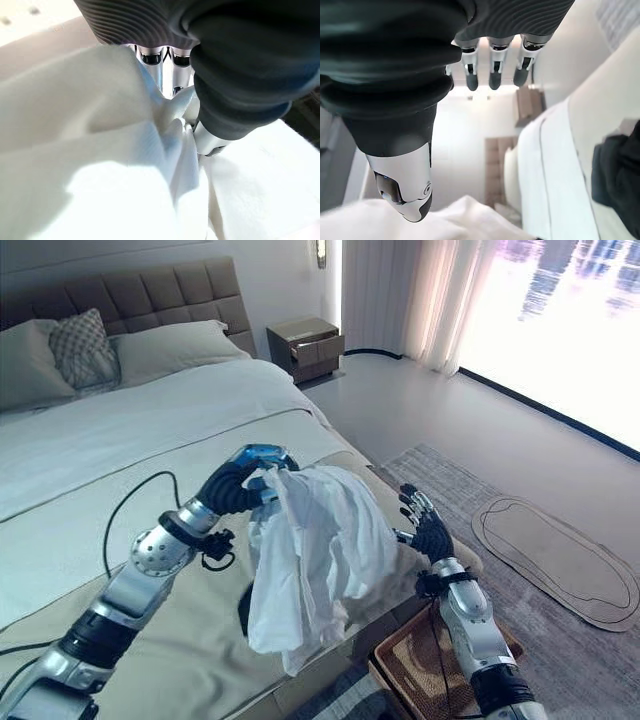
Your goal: Pick up clothes into the bucket
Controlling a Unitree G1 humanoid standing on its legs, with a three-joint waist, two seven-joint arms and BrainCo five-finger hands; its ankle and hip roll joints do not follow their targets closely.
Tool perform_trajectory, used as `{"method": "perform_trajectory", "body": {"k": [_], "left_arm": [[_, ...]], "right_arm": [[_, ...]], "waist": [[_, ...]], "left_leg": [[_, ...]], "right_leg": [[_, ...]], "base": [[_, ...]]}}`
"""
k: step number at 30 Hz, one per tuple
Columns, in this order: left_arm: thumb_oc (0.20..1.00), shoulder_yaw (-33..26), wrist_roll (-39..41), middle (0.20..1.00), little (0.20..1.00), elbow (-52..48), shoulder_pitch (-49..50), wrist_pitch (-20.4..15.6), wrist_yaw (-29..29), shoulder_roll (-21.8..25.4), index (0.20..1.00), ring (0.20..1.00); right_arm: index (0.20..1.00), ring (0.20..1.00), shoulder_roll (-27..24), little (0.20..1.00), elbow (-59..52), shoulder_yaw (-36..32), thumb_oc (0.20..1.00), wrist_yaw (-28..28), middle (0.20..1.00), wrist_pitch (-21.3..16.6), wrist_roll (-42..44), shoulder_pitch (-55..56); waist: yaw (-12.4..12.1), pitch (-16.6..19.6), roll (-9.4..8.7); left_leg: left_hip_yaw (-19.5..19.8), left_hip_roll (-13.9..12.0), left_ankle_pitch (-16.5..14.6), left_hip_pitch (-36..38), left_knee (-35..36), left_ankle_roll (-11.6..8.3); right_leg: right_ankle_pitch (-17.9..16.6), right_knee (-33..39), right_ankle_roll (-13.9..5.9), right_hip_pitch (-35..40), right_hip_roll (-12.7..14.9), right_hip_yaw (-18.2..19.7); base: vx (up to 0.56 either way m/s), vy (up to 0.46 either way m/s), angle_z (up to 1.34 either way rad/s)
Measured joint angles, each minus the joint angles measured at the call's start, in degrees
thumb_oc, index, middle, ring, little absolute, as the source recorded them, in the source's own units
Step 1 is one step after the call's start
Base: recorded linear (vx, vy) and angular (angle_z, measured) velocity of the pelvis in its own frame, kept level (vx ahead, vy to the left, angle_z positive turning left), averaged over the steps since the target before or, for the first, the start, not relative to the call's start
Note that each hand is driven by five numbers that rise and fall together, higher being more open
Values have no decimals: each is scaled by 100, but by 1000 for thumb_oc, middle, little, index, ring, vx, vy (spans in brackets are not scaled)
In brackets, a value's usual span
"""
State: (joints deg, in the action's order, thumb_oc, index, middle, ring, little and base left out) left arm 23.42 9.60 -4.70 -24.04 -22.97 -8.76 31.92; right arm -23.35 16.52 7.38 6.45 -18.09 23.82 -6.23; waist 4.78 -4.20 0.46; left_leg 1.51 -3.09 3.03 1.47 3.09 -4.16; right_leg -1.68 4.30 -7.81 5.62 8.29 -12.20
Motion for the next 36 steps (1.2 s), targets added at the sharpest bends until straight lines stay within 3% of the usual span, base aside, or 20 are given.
{"method": "perform_trajectory", "body": {"k": [6,17,25,32,36], "left_arm": [[200,54,-63,200,200,-51,-213,3,-46,-329,200,200],[200,44,-287,200,200,-41,-224,14,-25,-261,200,200],[200,-409,-992,200,200,264,-224,10,323,289,200,200],[200,-1137,-2373,200,200,1341,-248,89,1315,1302,200,200],[200,-1151,-3131,200,200,1763,-286,215,1780,1465,200,200]], "right_arm": [[1000,1000,3,1000,0,0,1000,-109,1000,0,-16,33],[1000,1000,30,1000,83,-234,1000,-275,1000,0,-68,143],[1000,1000,30,1000,268,-249,1000,-443,1000,0,-297,328],[1000,1000,34,1000,519,-296,1000,-441,1000,7,-572,527],[1000,1000,34,1000,519,-274,1000,-430,1000,7,-645,618]], "waist": [[145,142,33],[208,171,64],[203,207,105],[176,290,108],[168,296,108]], "left_leg": [[-93,-12,0,8,17,0],[-140,-26,-1,14,23,1],[-144,-37,-1,14,38,1],[-149,-72,12,28,114,-2],[-150,-76,23,36,143,-11]], "right_leg": [[0,-5,-1,-55,-3,82],[-3,-10,2,-84,-9,132],[-2,-1,2,-89,-18,135],[-35,82,25,-81,-63,135],[-39,82,29,-81,-63,134]], "base": [[4,-11,-7],[5,-4,-2],[0,0,0],[7,-1,0],[35,3,0]]}}
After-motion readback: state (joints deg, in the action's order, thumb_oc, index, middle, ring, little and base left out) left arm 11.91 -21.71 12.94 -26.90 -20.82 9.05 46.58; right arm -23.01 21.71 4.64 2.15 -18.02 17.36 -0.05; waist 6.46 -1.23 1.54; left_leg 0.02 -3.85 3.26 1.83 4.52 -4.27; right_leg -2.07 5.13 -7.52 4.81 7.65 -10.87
